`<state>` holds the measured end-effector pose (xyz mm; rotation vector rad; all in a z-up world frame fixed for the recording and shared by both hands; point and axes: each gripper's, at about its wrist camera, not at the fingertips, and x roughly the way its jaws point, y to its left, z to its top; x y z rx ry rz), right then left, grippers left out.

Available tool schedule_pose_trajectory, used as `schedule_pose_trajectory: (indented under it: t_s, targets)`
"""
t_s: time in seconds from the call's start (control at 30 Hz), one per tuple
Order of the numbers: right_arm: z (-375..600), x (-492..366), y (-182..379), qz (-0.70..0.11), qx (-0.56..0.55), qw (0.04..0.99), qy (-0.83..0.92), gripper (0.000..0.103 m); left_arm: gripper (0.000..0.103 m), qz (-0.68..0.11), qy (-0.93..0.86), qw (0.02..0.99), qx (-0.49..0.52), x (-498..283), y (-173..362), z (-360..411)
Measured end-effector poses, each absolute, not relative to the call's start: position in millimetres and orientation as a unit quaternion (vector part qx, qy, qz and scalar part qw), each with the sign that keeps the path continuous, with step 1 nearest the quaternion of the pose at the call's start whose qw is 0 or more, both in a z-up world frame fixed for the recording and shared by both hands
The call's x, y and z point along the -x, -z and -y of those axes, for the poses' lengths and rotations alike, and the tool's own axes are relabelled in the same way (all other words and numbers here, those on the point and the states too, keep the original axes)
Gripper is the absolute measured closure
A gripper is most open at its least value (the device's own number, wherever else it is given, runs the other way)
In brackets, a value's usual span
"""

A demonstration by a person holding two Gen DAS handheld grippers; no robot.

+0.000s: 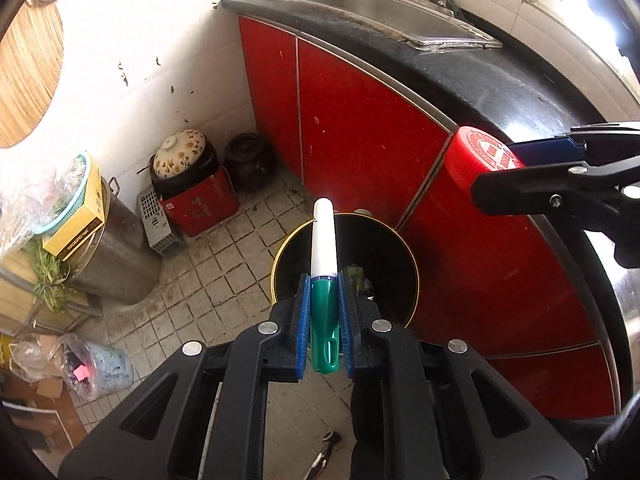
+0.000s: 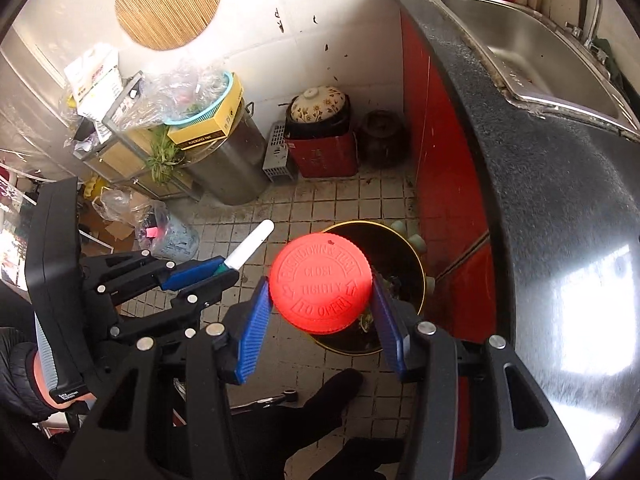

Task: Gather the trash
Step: 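Carry marker and cap over the black bin and open both tools, then swing both open tools back over the countertop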

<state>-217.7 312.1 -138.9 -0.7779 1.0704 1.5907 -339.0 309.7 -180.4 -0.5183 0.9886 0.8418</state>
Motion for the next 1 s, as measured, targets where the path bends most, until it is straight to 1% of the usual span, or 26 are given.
schedule_pose_trajectory:
  t_s: [0.1, 0.13, 0.17, 0.2, 0.23, 0.7, 1.0]
  targets:
    - [-319, 219, 139, -0.442, 0.327, 0.514, -0.659, 0.052, 0.089, -0.453, -0.379, 0.768, 0.246, 338, 182, -317]
    - [-322, 218, 140, -0.442, 0.330, 0.516, -0.656, 0.043, 0.075, -0.454, -0.379, 0.767, 0.247, 338, 183, -320]
    - [-325, 217, 141, -0.446, 0.330, 0.516, -0.653, 0.037, 0.057, -0.458, -0.380, 0.765, 0.247, 337, 184, -322]
    - [-326, 216, 141, -0.447, 0.327, 0.518, -0.652, 0.032, 0.024, -0.459, -0.385, 0.762, 0.245, 337, 184, -325]
    - [-327, 214, 140, -0.446, 0.324, 0.520, -0.652, 0.032, 0.022, -0.450, -0.392, 0.766, 0.238, 338, 181, -325]
    - [-320, 199, 127, -0.445, 0.296, 0.528, -0.659, 0.032, 0.022, -0.454, -0.388, 0.770, 0.226, 331, 171, -322]
    - [-301, 179, 111, -0.433, 0.281, 0.545, -0.661, 0.032, 0.022, -0.447, -0.398, 0.775, 0.204, 318, 153, -314]
